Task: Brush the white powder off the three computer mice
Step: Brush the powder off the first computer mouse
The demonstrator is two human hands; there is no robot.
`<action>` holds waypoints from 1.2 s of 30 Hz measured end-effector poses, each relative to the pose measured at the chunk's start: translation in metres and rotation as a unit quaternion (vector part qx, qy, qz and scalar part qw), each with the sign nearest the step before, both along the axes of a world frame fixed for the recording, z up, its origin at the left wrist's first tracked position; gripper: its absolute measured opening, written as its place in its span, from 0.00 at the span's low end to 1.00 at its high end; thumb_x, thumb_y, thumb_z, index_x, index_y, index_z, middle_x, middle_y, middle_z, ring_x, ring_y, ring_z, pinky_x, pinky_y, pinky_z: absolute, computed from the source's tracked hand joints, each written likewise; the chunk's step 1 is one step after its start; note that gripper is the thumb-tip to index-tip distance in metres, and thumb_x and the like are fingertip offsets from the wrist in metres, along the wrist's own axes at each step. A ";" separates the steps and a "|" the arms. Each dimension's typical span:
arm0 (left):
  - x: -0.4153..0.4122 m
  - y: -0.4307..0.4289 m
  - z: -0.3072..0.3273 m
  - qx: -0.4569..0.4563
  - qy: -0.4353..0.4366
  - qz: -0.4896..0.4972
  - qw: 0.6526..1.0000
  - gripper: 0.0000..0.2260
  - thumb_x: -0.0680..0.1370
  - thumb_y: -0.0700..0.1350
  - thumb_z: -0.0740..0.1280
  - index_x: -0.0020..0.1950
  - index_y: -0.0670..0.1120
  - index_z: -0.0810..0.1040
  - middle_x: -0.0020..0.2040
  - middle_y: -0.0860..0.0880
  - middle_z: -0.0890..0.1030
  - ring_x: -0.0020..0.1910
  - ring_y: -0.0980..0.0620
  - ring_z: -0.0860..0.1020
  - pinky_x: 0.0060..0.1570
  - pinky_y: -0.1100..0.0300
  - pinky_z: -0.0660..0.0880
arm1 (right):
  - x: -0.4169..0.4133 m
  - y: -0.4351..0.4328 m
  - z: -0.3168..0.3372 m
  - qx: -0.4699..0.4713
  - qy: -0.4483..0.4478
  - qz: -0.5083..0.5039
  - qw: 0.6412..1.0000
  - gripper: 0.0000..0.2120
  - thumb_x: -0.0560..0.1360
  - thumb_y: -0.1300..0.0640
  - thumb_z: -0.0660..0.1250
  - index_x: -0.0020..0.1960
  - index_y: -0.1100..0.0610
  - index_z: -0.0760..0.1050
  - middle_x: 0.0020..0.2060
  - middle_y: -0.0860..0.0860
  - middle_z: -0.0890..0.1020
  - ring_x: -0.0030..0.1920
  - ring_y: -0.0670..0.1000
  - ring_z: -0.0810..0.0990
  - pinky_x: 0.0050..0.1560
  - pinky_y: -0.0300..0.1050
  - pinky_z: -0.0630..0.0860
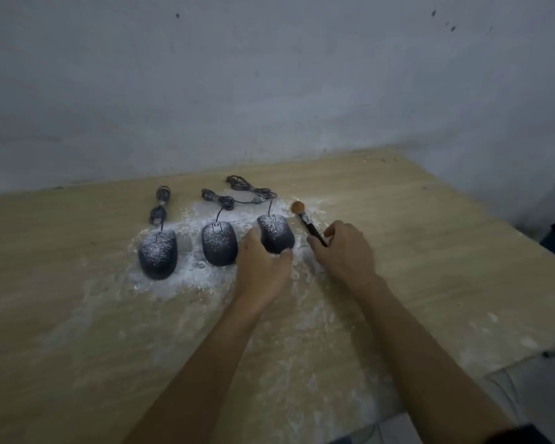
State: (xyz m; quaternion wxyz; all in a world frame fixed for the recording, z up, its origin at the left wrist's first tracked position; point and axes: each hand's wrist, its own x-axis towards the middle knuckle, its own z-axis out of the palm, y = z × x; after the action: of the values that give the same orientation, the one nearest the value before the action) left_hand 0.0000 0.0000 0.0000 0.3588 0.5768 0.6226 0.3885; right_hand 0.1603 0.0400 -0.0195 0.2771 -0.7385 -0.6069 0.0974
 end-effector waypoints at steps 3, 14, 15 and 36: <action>0.005 0.013 0.000 -0.026 0.028 0.021 0.999 0.37 0.78 0.49 0.67 0.81 0.44 0.50 0.78 0.43 0.62 0.75 0.43 0.64 0.71 0.46 0.67 | -0.005 0.008 0.002 0.000 -0.040 -0.029 0.999 0.12 0.78 0.48 0.68 0.48 0.58 0.75 0.43 0.53 0.78 0.45 0.57 0.78 0.39 0.46 0.70; 0.015 0.040 0.000 -0.090 0.064 0.051 0.993 0.24 0.80 0.55 0.62 0.70 0.41 0.68 0.69 0.38 0.71 0.68 0.37 0.71 0.65 0.41 0.71 | -0.046 0.020 0.009 0.046 0.211 -0.007 0.976 0.10 0.82 0.53 0.64 0.53 0.61 0.77 0.44 0.53 0.78 0.46 0.52 0.74 0.43 0.43 0.63; 0.015 0.042 0.000 -0.082 0.043 0.052 0.994 0.22 0.80 0.55 0.63 0.68 0.41 0.70 0.67 0.39 0.73 0.66 0.38 0.73 0.64 0.42 0.72 | -0.047 0.020 0.010 0.053 0.220 -0.011 0.974 0.10 0.82 0.54 0.64 0.54 0.61 0.76 0.44 0.53 0.79 0.47 0.52 0.74 0.44 0.44 0.65; -0.004 0.057 -0.011 -0.085 -0.315 0.022 0.945 0.16 0.82 0.40 0.63 0.71 0.41 0.71 0.61 0.45 0.81 0.53 0.52 0.84 0.49 0.63 0.80 | -0.015 0.068 0.062 0.189 0.527 -0.078 0.825 0.07 0.77 0.58 0.73 0.43 0.55 0.77 0.32 0.45 0.77 0.28 0.42 0.74 0.34 0.41 0.74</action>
State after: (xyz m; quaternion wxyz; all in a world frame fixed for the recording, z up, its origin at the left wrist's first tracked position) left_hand -0.0037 0.0572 -0.0114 0.5759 0.3780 0.5211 0.5040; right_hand 0.1456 0.1078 0.0425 0.6959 -0.5525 -0.3152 0.3334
